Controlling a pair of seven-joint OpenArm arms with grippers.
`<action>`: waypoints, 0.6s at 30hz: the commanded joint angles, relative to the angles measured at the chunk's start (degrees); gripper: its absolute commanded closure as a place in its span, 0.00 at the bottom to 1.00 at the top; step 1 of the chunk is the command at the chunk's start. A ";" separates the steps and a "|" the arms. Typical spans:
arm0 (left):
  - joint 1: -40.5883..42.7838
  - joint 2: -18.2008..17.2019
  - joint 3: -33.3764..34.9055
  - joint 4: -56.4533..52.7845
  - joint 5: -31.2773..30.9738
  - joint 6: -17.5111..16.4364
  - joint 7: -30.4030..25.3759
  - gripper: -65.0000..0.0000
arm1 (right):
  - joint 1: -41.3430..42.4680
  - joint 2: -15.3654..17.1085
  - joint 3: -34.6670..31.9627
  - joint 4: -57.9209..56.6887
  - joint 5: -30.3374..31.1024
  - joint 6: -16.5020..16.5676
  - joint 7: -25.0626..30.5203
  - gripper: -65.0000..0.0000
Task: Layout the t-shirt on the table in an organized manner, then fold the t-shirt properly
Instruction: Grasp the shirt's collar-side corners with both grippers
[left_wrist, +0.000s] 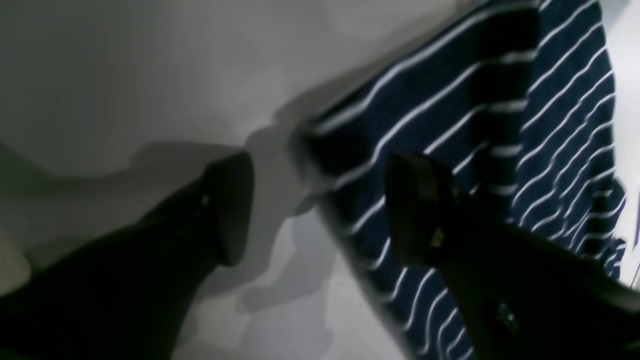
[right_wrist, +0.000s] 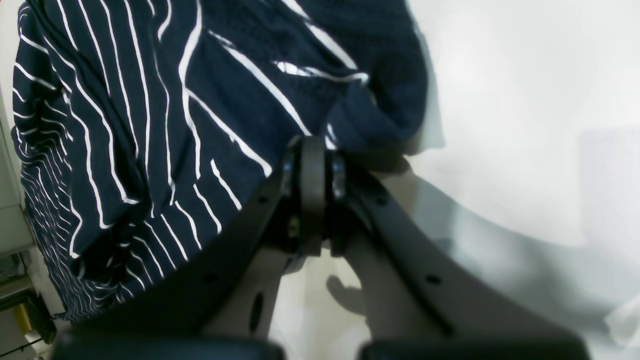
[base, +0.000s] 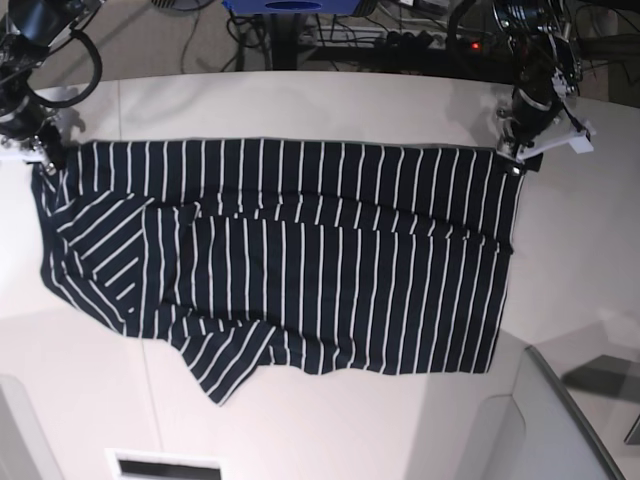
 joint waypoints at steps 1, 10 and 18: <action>-0.09 -0.32 -0.10 -0.15 -0.48 -0.44 -0.34 0.39 | -0.21 0.59 0.27 0.48 -1.58 -0.84 -1.05 0.99; -3.61 -1.38 -0.10 -4.81 -0.48 -3.60 -0.43 0.39 | -0.12 0.59 0.01 0.48 -1.58 -0.84 -1.05 0.99; -6.25 -1.11 -0.10 -9.56 7.26 -8.70 -0.43 0.59 | -0.03 0.59 -0.08 0.48 -1.76 -0.84 -0.87 0.99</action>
